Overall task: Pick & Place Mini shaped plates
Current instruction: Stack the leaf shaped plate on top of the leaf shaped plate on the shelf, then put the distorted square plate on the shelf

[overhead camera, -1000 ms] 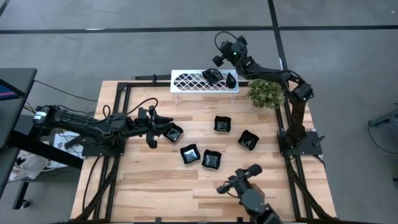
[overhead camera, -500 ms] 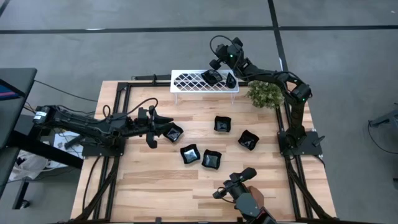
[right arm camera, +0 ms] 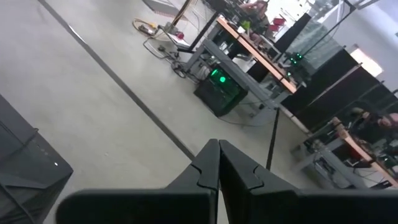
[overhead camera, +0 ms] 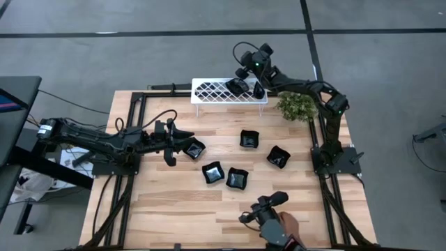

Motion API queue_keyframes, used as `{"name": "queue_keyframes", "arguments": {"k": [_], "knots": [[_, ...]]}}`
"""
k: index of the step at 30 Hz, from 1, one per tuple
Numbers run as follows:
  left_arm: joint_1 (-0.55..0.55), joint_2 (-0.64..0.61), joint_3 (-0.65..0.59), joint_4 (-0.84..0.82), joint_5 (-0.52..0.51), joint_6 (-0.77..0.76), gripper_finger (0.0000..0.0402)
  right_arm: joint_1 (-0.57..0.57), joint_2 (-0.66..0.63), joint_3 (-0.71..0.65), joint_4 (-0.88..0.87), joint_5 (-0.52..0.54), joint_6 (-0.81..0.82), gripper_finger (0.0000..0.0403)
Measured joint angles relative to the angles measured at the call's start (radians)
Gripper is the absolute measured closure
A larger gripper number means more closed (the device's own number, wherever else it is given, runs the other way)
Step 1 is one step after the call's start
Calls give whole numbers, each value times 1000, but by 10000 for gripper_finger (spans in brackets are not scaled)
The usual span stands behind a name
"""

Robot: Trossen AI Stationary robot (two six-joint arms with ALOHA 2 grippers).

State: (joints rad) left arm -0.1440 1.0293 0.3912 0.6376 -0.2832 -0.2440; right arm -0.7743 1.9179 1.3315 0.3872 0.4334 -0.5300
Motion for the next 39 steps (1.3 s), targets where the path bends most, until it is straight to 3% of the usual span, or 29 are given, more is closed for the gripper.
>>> {"name": "queue_keyframes", "arguments": {"k": [22,36,39], "knots": [[0,0,0,0,0,0,300,49,-4,0,11,142,-106,403],[0,0,0,0,0,0,300,78,-126,0,-16,137,-59,403],[0,0,0,0,0,0,300,87,-183,0,-96,63,14,403]]}}
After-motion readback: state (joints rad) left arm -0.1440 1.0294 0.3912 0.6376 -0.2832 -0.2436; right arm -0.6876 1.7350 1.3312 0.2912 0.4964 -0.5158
